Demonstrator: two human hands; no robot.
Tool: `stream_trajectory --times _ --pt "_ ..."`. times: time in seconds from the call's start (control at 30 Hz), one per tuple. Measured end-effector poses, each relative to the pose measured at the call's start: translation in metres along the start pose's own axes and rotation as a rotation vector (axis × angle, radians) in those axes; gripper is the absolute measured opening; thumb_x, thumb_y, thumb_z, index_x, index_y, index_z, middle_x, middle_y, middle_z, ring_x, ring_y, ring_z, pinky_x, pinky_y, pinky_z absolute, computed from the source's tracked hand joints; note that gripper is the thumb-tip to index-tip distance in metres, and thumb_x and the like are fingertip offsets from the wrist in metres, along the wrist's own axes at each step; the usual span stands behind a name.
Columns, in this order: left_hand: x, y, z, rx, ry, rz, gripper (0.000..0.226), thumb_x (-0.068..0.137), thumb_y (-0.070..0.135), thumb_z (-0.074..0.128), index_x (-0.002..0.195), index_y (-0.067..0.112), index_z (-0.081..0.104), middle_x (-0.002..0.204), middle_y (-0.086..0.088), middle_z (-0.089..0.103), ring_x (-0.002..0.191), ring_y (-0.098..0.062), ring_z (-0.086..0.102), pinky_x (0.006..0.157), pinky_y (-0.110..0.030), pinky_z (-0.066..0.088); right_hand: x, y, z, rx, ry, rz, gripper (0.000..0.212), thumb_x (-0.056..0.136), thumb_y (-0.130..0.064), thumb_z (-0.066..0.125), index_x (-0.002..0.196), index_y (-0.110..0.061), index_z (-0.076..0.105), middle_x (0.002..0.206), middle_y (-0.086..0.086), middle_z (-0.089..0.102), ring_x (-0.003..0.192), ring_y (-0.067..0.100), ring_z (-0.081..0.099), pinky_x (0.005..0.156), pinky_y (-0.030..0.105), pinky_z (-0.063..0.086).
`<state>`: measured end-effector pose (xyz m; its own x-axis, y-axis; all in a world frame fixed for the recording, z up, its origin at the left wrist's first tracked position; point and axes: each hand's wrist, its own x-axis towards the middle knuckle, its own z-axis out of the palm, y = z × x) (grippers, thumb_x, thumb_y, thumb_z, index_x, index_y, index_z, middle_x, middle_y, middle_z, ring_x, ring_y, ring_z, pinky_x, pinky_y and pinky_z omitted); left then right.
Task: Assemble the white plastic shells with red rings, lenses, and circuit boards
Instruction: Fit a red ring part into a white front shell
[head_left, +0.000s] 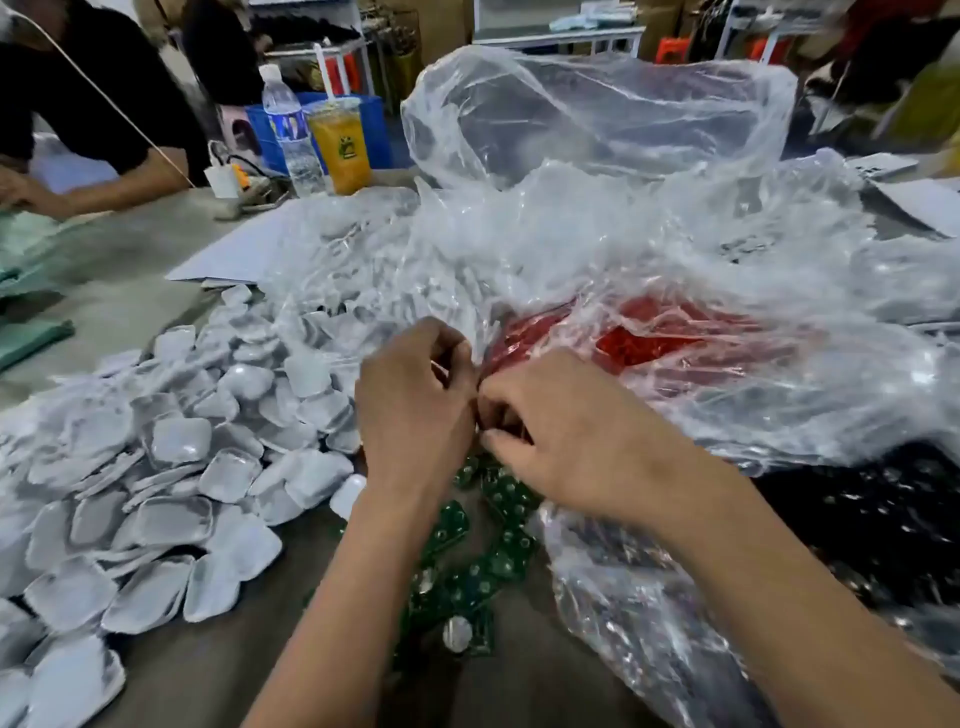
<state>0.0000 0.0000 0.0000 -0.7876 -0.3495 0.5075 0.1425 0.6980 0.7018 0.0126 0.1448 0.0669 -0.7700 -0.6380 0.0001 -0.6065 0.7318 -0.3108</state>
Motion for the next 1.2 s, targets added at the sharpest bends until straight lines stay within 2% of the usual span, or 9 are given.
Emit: stream_trajectory --times 0.13,0.23,0.33,0.4,0.63,0.87,1.03,1.13,1.2 --pt "0.040 -0.012 -0.011 0.275 0.304 0.042 0.013 0.089 0.015 0.058 0.095 0.018 0.069 0.096 -0.002 0.067 0.095 -0.026 0.058 0.075 -0.031 0.037 0.042 0.008 -0.015 0.038 0.256 0.002 0.013 0.095 -0.019 0.064 0.095 -0.020 0.077 0.091 -0.001 0.076 0.086 0.016 0.069 0.084 0.039 0.060" --pt "0.073 -0.031 -0.025 0.309 0.179 -0.143 0.027 0.082 0.004 0.056 0.098 0.016 0.074 0.103 -0.010 0.072 0.099 -0.033 0.063 0.078 -0.034 0.045 0.094 -0.007 -0.017 0.050 0.354 -0.088 0.020 0.096 -0.012 0.059 0.103 -0.016 0.077 0.105 0.004 0.075 0.100 0.022 0.068 0.091 0.039 0.054" --pt "0.082 -0.043 -0.029 0.421 -0.022 -0.255 0.027 0.081 0.003 0.059 0.099 0.014 0.076 0.105 -0.011 0.074 0.102 -0.034 0.066 0.083 -0.034 0.052 0.139 -0.016 -0.004 -0.038 0.219 -0.138 0.027 0.098 -0.009 0.055 0.116 -0.012 0.075 0.120 0.009 0.072 0.113 0.025 0.064 0.097 0.036 0.050" --pt "0.084 -0.048 -0.029 0.426 -0.079 -0.308 0.018 0.082 0.008 0.068 0.098 0.013 0.076 0.103 -0.014 0.074 0.102 -0.037 0.068 0.087 -0.038 0.056 0.159 -0.015 0.010 -0.170 0.095 -0.093 0.022 0.099 -0.005 0.053 0.114 -0.008 0.070 0.123 0.013 0.069 0.113 0.029 0.064 0.089 0.032 0.049" --pt "0.076 -0.063 -0.032 0.454 -0.220 -0.243 0.026 0.083 0.016 0.074 0.106 0.011 0.065 0.101 -0.017 0.068 0.097 -0.038 0.063 0.070 -0.034 0.042 0.164 -0.018 0.034 -0.340 -0.061 0.002 0.025 0.093 -0.017 0.066 0.117 -0.020 0.068 0.097 0.006 0.056 0.090 0.030 0.058 0.074 0.036 0.046" --pt "0.066 -0.055 -0.038 0.406 -0.178 -0.290 0.009 0.082 0.006 0.067 0.083 0.014 0.070 0.086 -0.012 0.067 0.086 -0.035 0.065 0.066 -0.030 0.041 0.154 -0.019 0.028 -0.272 -0.025 0.028 0.003 0.094 -0.016 0.067 0.093 -0.018 0.065 0.096 0.007 0.064 0.086 0.030 0.062 0.073 0.035 0.051" --pt "0.060 -0.049 -0.040 0.395 -0.197 -0.291 0.009 0.081 0.010 0.068 0.084 0.018 0.070 0.079 -0.006 0.064 0.078 -0.032 0.062 0.067 -0.030 0.042 0.150 -0.026 0.018 -0.389 -0.138 0.007 0.036 0.091 -0.014 0.069 0.067 -0.021 0.043 0.073 0.003 0.052 0.063 0.020 0.051 0.065 0.034 0.044" --pt "0.056 -0.047 -0.040 0.355 -0.228 -0.268 0.018 0.084 0.009 0.066 0.093 0.020 0.077 0.093 -0.009 0.073 0.089 -0.033 0.068 0.069 -0.029 0.045 0.145 -0.020 0.011 -0.381 -0.014 0.017 0.023 0.093 -0.018 0.069 0.076 -0.017 0.054 0.084 0.003 0.057 0.075 0.026 0.056 0.068 0.035 0.043" --pt "0.055 -0.045 -0.040 0.277 -0.210 -0.255 0.018 0.085 0.009 0.063 0.092 0.019 0.077 0.090 -0.008 0.072 0.088 -0.033 0.067 0.069 -0.030 0.045 0.142 -0.012 0.008 -0.186 0.190 0.013 0.010 0.094 -0.028 0.072 0.093 -0.019 0.067 0.104 0.006 0.067 0.093 0.029 0.063 0.076 0.035 0.048"
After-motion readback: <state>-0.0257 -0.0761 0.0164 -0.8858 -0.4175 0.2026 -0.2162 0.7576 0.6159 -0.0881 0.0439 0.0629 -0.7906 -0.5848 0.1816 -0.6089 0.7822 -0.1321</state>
